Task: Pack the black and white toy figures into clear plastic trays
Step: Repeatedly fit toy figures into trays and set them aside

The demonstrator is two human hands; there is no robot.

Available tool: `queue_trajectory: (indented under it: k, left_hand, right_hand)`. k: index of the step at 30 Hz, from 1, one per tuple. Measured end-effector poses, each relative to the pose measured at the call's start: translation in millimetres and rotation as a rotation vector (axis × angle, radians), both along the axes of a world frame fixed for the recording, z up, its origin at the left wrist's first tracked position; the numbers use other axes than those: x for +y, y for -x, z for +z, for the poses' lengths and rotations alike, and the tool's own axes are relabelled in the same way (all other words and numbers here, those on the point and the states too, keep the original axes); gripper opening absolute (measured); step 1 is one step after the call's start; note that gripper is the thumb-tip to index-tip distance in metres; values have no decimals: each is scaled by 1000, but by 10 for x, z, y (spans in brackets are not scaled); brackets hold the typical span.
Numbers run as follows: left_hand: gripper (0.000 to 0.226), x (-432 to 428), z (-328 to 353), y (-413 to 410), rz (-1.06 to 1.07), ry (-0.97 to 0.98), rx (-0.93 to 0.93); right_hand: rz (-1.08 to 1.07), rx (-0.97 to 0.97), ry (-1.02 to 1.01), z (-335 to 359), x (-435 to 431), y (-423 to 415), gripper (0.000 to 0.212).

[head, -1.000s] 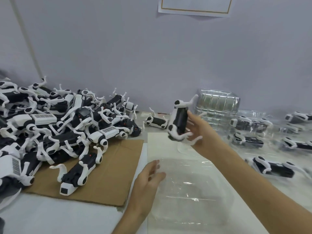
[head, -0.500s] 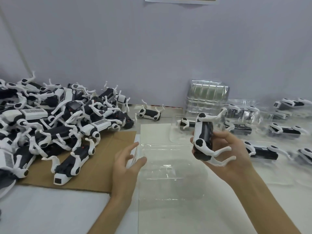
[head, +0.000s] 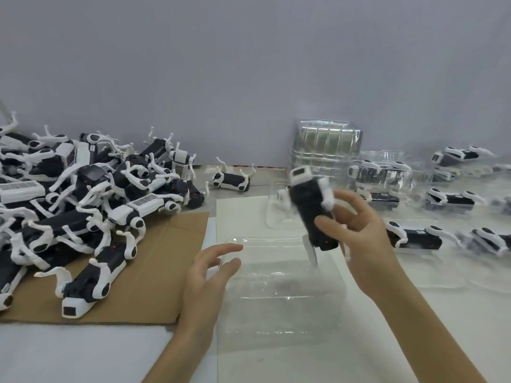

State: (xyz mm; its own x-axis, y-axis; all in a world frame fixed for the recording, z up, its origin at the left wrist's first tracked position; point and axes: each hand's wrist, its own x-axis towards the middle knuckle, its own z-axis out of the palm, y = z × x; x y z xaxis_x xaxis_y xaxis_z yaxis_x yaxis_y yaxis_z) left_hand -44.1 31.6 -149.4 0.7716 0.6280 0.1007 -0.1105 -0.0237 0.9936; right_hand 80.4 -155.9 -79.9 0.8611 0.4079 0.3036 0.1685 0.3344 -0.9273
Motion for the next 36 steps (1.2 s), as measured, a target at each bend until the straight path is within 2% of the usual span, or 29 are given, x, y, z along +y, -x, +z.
queue_trajectory:
  k: [6, 9, 15, 21, 36]
  left_hand:
    - [29, -6, -12, -39, -13, -54, 52]
    - [27, 10, -26, -49, -2, -57, 58]
    - [31, -10, -14, -41, 37, -102, 32]
    - [32, -13, 2, -24, 17, -111, 25]
    - [28, -5, 51, 51, 59, -148, 22]
  right_hand:
    - [80, -310, 466, -136, 76, 55, 43]
    - [116, -435, 612, -149, 73, 72, 43]
    - [220, -494, 738, -83, -25, 43, 42]
    - [131, -524, 760, -181, 71, 111, 46]
    - [212, -575, 807, -149, 83, 127, 53]
